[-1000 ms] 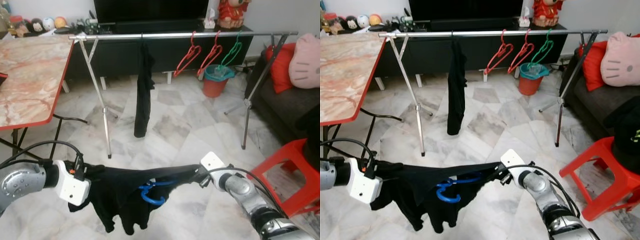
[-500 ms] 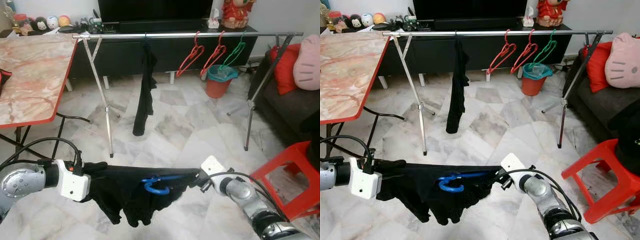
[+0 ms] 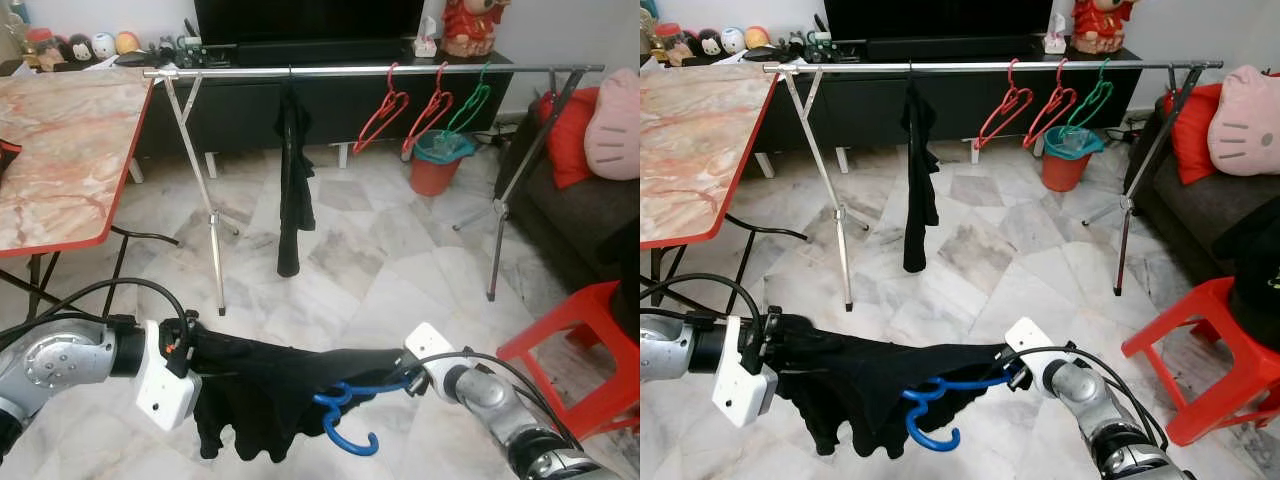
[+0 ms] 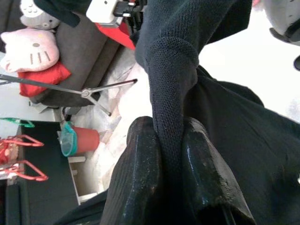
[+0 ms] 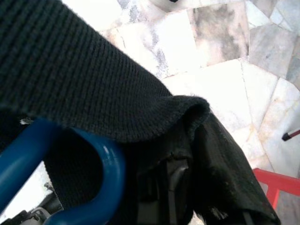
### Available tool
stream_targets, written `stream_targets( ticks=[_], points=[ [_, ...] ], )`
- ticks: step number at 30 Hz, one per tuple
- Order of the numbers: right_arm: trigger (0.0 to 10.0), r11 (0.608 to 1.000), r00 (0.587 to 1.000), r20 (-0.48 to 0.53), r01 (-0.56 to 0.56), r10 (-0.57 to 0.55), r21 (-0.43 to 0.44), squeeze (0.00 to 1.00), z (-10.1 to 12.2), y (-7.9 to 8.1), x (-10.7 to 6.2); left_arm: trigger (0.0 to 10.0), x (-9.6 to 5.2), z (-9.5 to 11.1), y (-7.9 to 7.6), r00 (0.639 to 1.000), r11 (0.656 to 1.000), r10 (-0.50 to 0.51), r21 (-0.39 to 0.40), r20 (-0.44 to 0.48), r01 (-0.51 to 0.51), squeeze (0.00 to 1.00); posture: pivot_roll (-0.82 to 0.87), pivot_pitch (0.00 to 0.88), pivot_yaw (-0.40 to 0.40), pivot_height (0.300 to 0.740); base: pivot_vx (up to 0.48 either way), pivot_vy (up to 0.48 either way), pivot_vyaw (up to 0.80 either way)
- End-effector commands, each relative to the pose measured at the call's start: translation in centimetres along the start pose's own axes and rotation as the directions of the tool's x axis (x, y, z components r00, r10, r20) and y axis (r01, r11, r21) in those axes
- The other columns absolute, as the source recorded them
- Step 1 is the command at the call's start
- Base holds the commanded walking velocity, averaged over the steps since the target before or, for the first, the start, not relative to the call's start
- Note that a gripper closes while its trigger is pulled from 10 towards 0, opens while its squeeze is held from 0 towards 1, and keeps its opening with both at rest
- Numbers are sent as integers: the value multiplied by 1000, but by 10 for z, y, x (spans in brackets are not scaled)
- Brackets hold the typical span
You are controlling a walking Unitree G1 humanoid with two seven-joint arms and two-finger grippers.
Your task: Hang hanger
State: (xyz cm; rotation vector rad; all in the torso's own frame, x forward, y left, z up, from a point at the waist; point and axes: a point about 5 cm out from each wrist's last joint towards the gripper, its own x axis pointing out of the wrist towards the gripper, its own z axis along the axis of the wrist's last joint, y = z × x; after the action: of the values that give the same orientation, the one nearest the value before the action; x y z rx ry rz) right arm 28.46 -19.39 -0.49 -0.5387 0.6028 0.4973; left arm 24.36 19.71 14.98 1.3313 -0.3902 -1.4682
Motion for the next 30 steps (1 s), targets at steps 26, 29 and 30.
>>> stream_targets(
  ticks=[26, 29, 30],
  points=[
    [0, 998, 994, 100, -50, 52, -24, 0, 25, 6, 7, 10000, 25, -1, -19, 999, 999, -29, 45, -40, 31, 0, 67, 0, -50, 740, 0, 0, 0],
    [10000, 998, 994, 97, -52, 55, -25, 0, 26, 7, 8, 10000, 27, 3, -20, 1000, 999, -17, 40, -17, 17, 0, 68, 0, -51, 740, 0, 0, 0],
    [10000, 998, 993, 100, -61, 61, -9, 196, 26, 9, 9, 10000, 29, 4, -21, 1000, 999, -16, 36, -10, 17, 0, 68, 0, -51, 740, 0, 0, 0]
  ],
)
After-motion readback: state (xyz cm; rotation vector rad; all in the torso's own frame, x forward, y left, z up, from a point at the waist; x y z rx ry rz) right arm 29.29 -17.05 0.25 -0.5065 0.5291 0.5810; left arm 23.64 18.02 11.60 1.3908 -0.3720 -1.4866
